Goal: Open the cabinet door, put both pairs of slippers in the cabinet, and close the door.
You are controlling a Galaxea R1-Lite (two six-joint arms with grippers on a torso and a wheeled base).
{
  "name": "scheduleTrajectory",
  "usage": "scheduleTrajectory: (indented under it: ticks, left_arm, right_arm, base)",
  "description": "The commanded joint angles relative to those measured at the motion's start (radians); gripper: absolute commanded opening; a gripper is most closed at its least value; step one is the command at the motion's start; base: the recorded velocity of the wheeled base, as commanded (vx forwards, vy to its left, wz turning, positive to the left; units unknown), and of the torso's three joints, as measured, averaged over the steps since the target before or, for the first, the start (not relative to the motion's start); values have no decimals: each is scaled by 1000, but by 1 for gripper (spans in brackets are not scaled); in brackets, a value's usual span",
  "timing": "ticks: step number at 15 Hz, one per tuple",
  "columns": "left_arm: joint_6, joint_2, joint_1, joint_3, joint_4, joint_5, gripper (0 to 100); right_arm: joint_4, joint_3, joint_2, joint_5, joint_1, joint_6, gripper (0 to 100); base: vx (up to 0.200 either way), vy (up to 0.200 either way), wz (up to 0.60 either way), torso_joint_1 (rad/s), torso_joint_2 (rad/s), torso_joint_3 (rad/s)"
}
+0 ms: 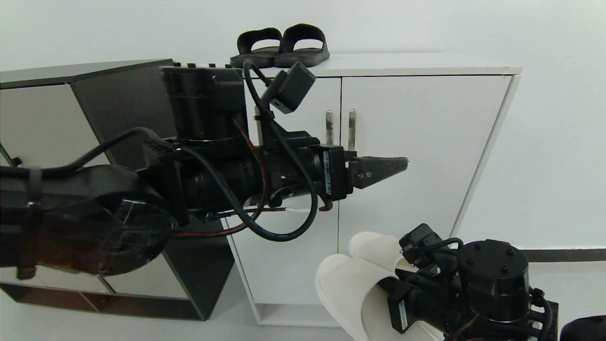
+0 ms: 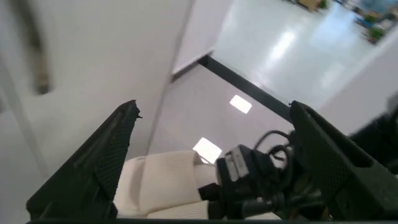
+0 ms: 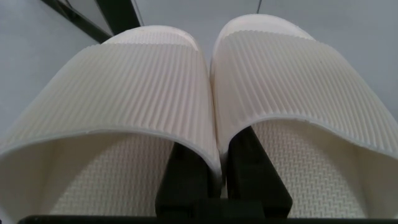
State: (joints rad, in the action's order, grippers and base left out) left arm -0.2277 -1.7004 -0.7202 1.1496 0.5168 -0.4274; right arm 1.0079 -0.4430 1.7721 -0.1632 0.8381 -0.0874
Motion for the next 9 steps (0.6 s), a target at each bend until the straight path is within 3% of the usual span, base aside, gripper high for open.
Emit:
scheduleTrajectory:
  ticks: [1, 6, 9]
  left_arm:
    - [-2, -53, 21, 33, -1, -22, 100]
    - [-4, -154, 84, 157, 0, -24, 100]
    - [-1, -199, 93, 225, 0, 24, 100]
  right_arm:
    - [0, 3, 6, 1, 1, 0, 0]
    - [1, 1, 12, 5, 1, 0, 0]
    - [1, 3, 9, 5, -1, -2, 0]
  base:
    - [0, 0, 0, 0, 0, 0]
    - [0, 0, 0, 0, 0, 0]
    - [0, 0, 0, 0, 0, 0]
